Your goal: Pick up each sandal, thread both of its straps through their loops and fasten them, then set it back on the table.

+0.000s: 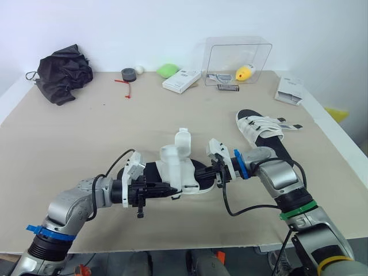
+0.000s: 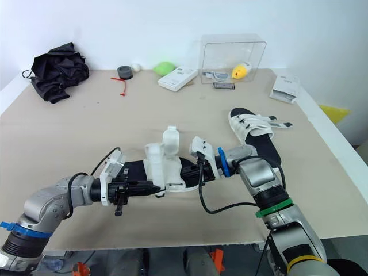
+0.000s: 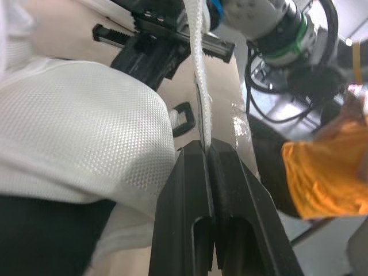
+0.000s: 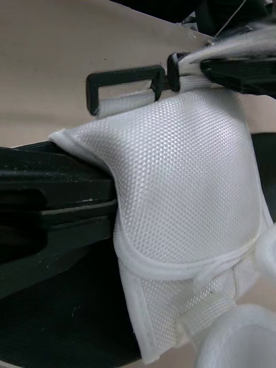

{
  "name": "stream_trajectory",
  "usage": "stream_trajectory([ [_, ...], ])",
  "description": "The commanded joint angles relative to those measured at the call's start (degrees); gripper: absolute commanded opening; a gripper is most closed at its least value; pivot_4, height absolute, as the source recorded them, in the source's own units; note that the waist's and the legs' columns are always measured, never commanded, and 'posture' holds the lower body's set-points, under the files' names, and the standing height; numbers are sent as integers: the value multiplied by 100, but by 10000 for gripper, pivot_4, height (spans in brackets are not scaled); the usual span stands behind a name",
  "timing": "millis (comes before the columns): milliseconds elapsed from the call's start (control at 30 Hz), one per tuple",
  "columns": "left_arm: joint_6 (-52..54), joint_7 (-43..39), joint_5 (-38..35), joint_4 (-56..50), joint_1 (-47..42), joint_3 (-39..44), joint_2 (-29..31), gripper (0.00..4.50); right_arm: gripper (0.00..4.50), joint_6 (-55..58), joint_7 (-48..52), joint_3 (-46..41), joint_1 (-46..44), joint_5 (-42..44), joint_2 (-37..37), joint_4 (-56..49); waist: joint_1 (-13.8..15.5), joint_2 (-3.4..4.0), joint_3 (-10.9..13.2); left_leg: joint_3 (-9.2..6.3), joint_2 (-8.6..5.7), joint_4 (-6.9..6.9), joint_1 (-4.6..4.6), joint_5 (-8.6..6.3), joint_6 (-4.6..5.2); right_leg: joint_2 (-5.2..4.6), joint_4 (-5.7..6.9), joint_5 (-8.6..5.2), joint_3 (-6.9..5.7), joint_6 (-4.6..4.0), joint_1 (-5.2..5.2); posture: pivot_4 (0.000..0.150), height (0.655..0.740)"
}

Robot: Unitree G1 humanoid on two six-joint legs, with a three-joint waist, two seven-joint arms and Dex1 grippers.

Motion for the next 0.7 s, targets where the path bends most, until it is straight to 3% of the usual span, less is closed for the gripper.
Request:
stream_trajectory([
  [33,-270,10,291,76,-10,2,-12,16161,0,62,-42,157,33,-118,-16,120,3,0,0,0,0,-1,0,0,0,0,0,-2,-1,-1,1,1500,7400],
  [167,140,189,-276,-116,-163,439,-59,32631,0,63,-33,164,43,-114,-14,106,12,0,0,-3,1,9,0,0,0,-2,0,5,-4,4,5,1500,7400],
  [267,1143,110,-1354,-341,-223,1002,359,32631,0,70,-22,178,52,-107,-10,87,-2,-6,4,2,5,19,-1,1,1,-2,0,8,-3,-1,4,1500,7400],
  [433,2359,-559,-2334,-533,126,1477,1658,32631,0,63,4,197,34,-108,21,105,-9,-7,6,5,16,5,-2,-5,-6,4,1,-2,-9,-8,-8,1500,7400],
  [500,2295,-722,-2208,-820,451,1352,1918,32631,0,63,-4,202,28,-111,37,119,-15,-7,6,7,24,1,-1,-11,-13,8,1,-10,-11,-15,-8,1500,7400],
  [567,1928,-599,-1875,-1096,720,1129,1788,32631,0,70,-1,204,33,-108,46,104,-2,-5,5,7,27,-3,4,-18,-24,7,1,-20,-12,-19,-5,1500,7400],
  [700,738,136,-654,-1157,1074,446,839,32631,0,122,-28,201,52,-83,71,37,7,-5,5,13,31,-2,7,-19,-27,6,-1,-17,-8,-26,-4,1500,7400],
])
